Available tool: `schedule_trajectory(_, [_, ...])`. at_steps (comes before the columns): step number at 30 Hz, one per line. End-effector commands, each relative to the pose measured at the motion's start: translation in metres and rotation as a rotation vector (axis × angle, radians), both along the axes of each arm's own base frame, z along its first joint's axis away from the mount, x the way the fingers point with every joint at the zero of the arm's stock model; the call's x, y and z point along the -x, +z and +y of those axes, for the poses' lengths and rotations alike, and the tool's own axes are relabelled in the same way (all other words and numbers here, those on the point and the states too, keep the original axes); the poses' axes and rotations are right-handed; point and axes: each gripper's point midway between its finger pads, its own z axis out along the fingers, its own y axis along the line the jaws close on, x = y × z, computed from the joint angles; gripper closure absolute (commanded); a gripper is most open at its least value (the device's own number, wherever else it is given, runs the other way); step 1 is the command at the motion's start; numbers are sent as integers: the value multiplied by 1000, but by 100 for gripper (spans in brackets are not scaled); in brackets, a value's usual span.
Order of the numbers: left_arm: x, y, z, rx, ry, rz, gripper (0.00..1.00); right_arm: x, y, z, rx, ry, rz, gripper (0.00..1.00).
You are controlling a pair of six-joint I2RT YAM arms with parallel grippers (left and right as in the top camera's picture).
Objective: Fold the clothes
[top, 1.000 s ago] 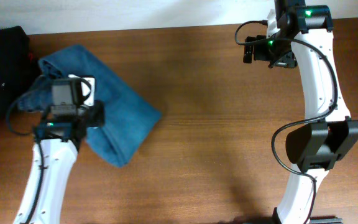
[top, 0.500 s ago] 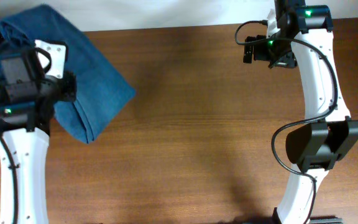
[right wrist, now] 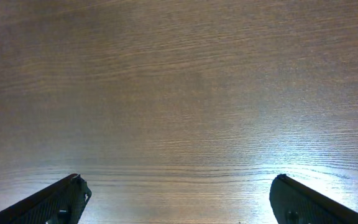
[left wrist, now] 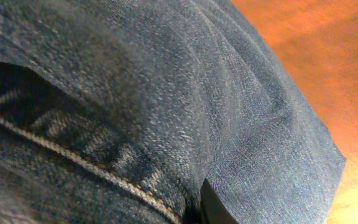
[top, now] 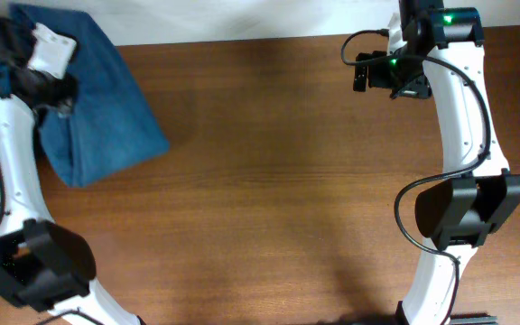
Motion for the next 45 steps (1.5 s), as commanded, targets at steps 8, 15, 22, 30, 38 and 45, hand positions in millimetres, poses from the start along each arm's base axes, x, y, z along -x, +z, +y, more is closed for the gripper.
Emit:
schedule_trajectory(8, [-8,86,62,-131,-77,-223,100,0,-3,-4,10,-3,8,1])
schedule_trajectory(15, [2,-6,116,60,-44,-74,100,0,-3,-4,10,-3,8,1])
schedule_trajectory(22, [23,-57,189,121,102,-36,95,0,-3,-4,10,-3,8,1])
schedule_trajectory(30, [46,-64,251,143,276,-85,4,0,-3,-4,10,-3,8,1])
schedule_trajectory(38, [55,-48,267,239,363,-161,1,0,-3,-4,10,-3,8,1])
schedule_trajectory(45, [47,-5,245,301,385,-209,1,0,-3,-4,10,-3,8,1])
